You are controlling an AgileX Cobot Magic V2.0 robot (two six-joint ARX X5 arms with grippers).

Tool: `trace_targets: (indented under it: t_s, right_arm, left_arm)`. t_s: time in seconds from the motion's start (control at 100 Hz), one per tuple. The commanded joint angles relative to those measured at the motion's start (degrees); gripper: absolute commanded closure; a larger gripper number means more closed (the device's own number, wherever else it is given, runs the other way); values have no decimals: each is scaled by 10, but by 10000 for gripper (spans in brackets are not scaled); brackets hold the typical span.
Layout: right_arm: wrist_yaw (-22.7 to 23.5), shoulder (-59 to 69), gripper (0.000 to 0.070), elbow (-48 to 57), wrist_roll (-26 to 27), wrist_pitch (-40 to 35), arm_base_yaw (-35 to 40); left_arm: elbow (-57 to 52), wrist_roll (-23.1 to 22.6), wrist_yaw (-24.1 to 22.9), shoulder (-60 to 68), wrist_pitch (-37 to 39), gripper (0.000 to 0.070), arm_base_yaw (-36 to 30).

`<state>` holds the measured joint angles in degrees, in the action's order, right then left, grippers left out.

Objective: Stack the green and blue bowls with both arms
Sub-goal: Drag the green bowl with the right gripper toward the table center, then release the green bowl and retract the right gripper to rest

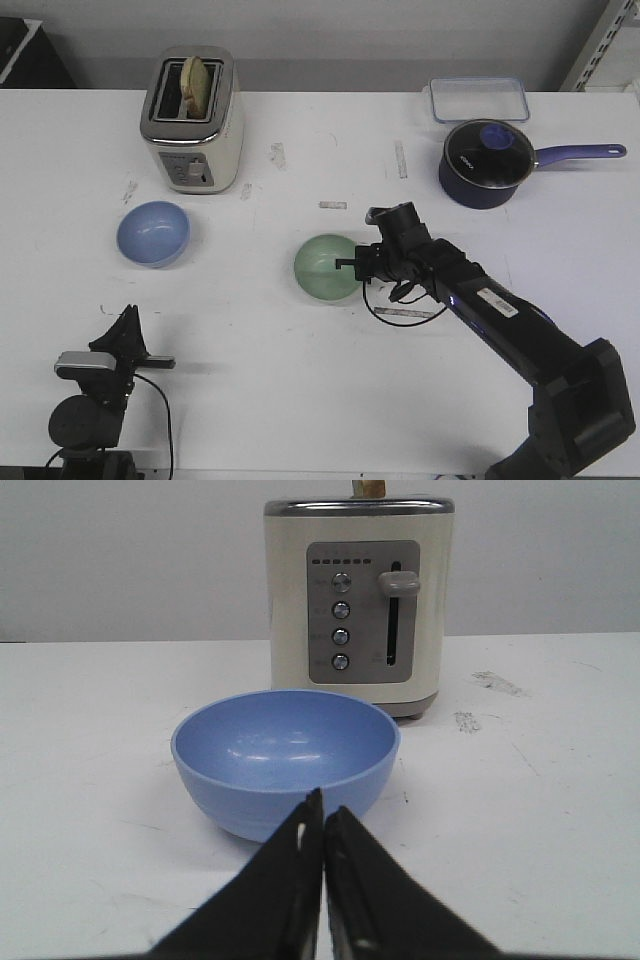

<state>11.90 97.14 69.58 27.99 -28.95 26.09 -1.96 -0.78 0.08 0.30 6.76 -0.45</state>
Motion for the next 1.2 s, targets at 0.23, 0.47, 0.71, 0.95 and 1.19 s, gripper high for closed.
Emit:
trace_targets:
  t_s: [0.23, 0.47, 0.71, 0.95, 1.19]
  right_arm:
    - [-14, -29, 326, 5, -16, 10, -14]
    - [-89, -112, 327, 5, -200, 26, -14]
    - [-154, -211, 522, -73, -293, 129, -37]
    - [-153, -318, 685, -208, -293, 253, -113]
    - [-153, -419, 689, -311, -291, 284, -199]
  left_arm:
    - [12, -7, -1, -1, 6, 698, 0]
    - [12, -7, -1, -1, 6, 698, 0]
    - [12, -7, -1, -1, 6, 698, 0]
    - [12, -7, -1, -1, 6, 698, 0]
    - [12, -7, -1, -1, 6, 698, 0]
